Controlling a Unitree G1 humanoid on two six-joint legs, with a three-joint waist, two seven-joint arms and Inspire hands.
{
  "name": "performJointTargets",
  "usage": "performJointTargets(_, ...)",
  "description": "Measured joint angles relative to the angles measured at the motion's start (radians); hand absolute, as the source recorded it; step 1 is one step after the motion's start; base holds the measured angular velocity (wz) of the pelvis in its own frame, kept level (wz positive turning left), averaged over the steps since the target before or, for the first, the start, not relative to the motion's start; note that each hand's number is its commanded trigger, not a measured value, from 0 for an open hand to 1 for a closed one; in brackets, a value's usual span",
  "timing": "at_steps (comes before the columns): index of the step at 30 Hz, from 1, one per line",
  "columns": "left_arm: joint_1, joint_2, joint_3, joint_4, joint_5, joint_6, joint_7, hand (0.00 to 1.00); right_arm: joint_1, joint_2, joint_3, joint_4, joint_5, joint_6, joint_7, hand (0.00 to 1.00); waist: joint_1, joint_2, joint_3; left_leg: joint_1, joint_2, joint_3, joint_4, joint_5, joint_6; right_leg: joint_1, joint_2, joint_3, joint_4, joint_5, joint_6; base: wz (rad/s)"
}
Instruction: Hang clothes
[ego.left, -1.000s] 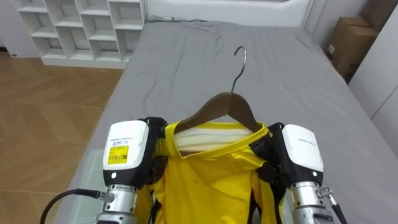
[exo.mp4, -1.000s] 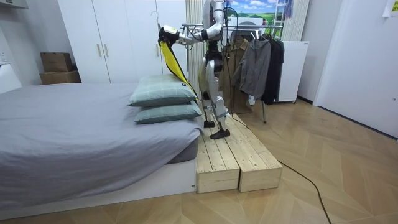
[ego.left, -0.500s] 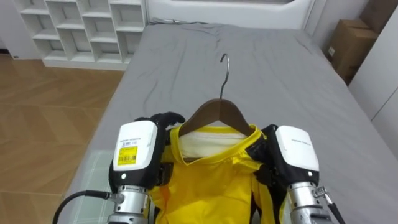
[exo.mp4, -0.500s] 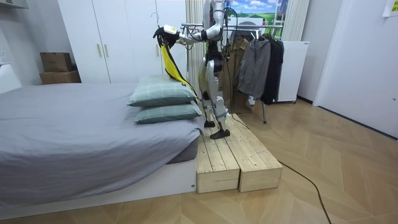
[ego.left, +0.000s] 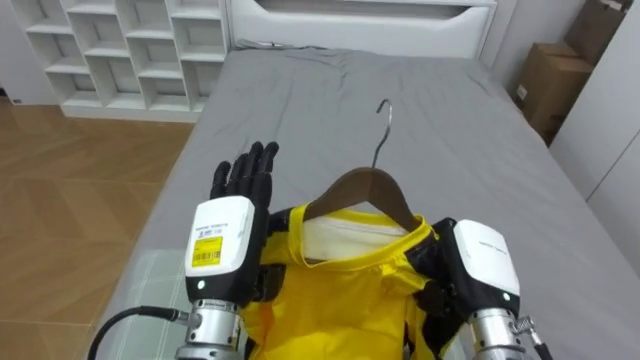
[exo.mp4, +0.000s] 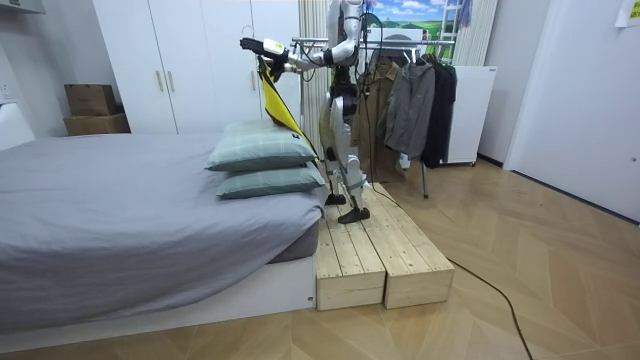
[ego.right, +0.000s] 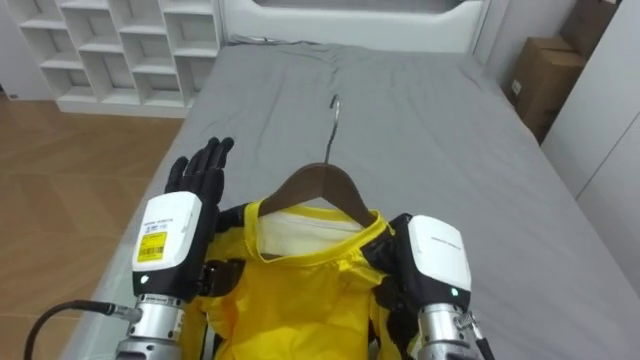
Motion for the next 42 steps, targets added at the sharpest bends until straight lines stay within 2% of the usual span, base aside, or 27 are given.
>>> performJointTargets(7,0.0,0.001,0.002,0.001,0.0,-0.005,-0.002,0.0,0.003,0.0,-0.009,0.0,0.026,0.0,0.016,1.0,0.002,0.0,-0.0002,0.002,0.001,0.003,-0.001,0.0,0.0,0.002,0.0,0.0,-0.001,0.0,0.0,0.0)
performJointTargets(13,0.0,0.016,0.003,0.004,-0.005,-0.005,-0.002,0.0,0.003,-0.002,-0.015,0.0,0.041,0.0,0.025,1.0,0.002,0.0,-0.0002,0.016,0.0,0.027,-0.003,0.0,0.0,0.01,-0.001,0.012,-0.001,-0.001,0.001,-0.06)
performJointTargets(17,0.01,0.018,0.035,0.005,-0.009,-0.011,-0.002,0.0,0.003,-0.004,-0.064,0.002,0.018,0.0,0.025,1.0,0.003,0.0,-0.0002,0.018,0.0,0.031,-0.003,0.0,0.0,0.01,-0.002,0.012,-0.001,-0.001,0.001,0.0)
performJointTargets(25,0.024,0.042,0.044,0.005,-0.009,-0.015,0.007,0.0,0.007,-0.035,-0.106,0.002,0.028,0.0,0.02,1.0,-0.021,0.001,0.0005,0.029,0.0,0.055,-0.004,0.0,0.0,0.01,-0.004,0.014,0.003,-0.001,0.001,-0.05)
performJointTargets(28,0.029,0.043,0.042,0.005,-0.025,-0.016,0.008,0.0,0.009,-0.048,-0.106,0.002,0.051,0.0,0.01,1.0,-0.023,0.003,0.0015,0.031,0.0,0.083,-0.004,0.0,0.0,0.002,-0.004,0.029,0.014,-0.001,0.002,-0.15)
performJointTargets(37,0.039,0.041,0.042,0.005,-0.025,-0.015,0.004,0.0,0.059,-0.049,-0.108,0.004,0.111,0.004,-0.001,1.0,-0.049,0.007,0.0005,0.028,0.0,0.123,-0.003,-0.002,0.002,-0.024,-0.005,0.044,0.037,-0.002,0.002,-0.07)
performJointTargets(39,0.064,0.042,0.042,0.005,-0.024,-0.015,0.002,0.0,0.072,-0.049,-0.111,0.006,0.126,0.004,-0.001,1.0,-0.051,0.007,0.0,0.034,0.0,0.152,-0.003,-0.002,0.003,-0.034,-0.002,0.066,0.05,-0.002,0.002,-0.28)
performJointTargets(41,0.088,0.042,0.042,0.005,-0.025,-0.015,0.001,0.0,0.079,-0.049,-0.121,0.018,0.127,0.004,-0.001,1.0,-0.059,0.006,-0.0003,0.036,0.001,0.175,-0.001,-0.003,0.005,-0.038,-0.002,0.07,0.053,-0.001,0.001,-0.21)
performJointTargets(42,0.099,0.041,0.043,0.005,-0.025,-0.016,0.0,0.0,0.079,-0.049,-0.141,0.034,0.132,0.004,-0.001,1.0,-0.06,0.005,-0.0007,0.036,0.003,0.205,-0.001,-0.006,0.009,-0.052,0.001,0.082,0.061,-0.001,0.001,-0.25)
